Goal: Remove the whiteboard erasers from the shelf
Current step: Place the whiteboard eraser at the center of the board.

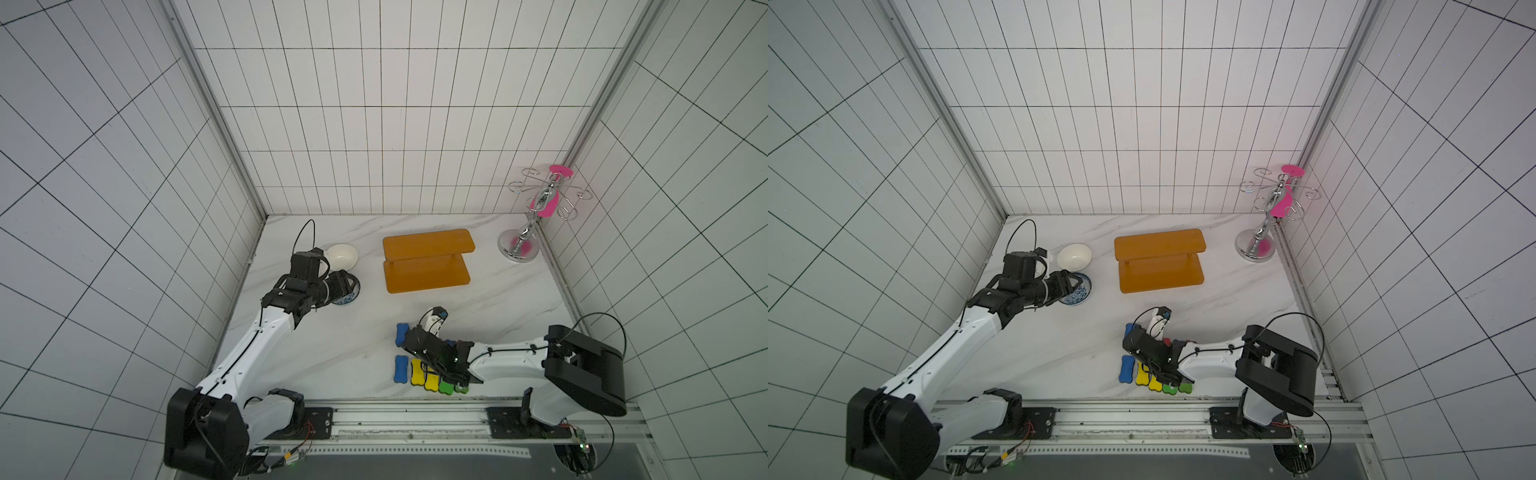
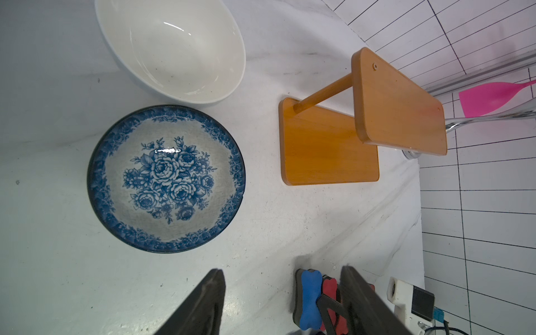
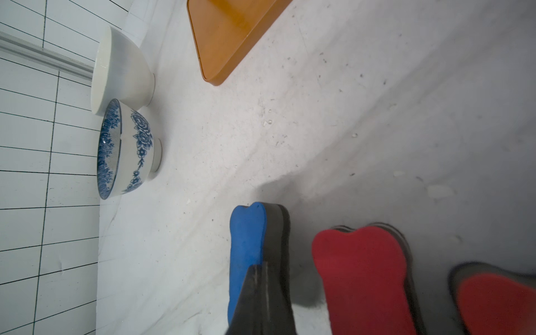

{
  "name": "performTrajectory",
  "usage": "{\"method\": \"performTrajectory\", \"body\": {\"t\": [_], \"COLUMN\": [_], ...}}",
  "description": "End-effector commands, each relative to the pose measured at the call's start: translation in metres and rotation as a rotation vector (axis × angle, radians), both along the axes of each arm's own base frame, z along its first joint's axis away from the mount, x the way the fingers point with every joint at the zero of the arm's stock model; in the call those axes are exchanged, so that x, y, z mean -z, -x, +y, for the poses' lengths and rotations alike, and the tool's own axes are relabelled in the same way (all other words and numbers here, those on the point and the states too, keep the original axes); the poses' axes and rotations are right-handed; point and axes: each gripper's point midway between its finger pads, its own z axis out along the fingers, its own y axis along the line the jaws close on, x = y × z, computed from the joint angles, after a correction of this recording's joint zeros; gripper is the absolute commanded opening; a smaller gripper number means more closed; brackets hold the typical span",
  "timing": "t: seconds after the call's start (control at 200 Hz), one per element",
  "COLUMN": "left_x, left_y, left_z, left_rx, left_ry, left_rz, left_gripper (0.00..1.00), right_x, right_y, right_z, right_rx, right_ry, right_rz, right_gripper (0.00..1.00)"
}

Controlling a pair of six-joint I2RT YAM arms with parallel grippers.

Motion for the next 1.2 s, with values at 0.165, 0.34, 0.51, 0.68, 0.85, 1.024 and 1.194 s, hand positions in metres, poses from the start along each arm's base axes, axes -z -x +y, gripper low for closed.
{"method": "performTrajectory", "body": {"t": [0.165, 0.34, 0.51, 0.68, 0.85, 1.024, 1.194], "left_x": [0.001, 0.003, 0.004, 0.004, 0.005, 0.007, 0.007], "left_y": [0.000, 0.001, 0.001, 0.001, 0.001, -0.002, -0.001], "left_z": [-0.001, 0.001, 0.003, 0.005, 0.005, 0.004, 0.004], "left_rx": [0.008, 0.002, -0.004, -0.011, -0.014, -0.013, -0.013], "left_ry": [-0.008, -0.018, -0.027, -0.030, -0.034, -0.031, -0.029], "left_rz": [-0.004, -0.001, -0.002, -0.004, 0.000, 0.006, 0.002], "left_gripper": [0.67, 0.67, 0.67, 0.67, 0.67, 0.67, 0.67], "right_x": [0.002, 0.006, 0.009, 0.011, 0.013, 0.015, 0.018], "right_y": [0.008, 0.011, 0.016, 0.020, 0.020, 0.020, 0.020], "right_z": [-0.002, -0.002, -0.004, -0.008, -0.006, -0.009, -0.016], "right_rx": [-0.045, -0.056, -0.072, -0.081, -0.085, -0.087, -0.062], "right_ry": [0.001, -0.005, -0.009, -0.015, -0.023, -0.024, -0.054], "right_rz": [0.005, 0.014, 0.032, 0.048, 0.044, 0.051, 0.056], "right_gripper": [0.00, 0.00, 0.00, 0.00, 0.00, 0.05, 0.13]}}
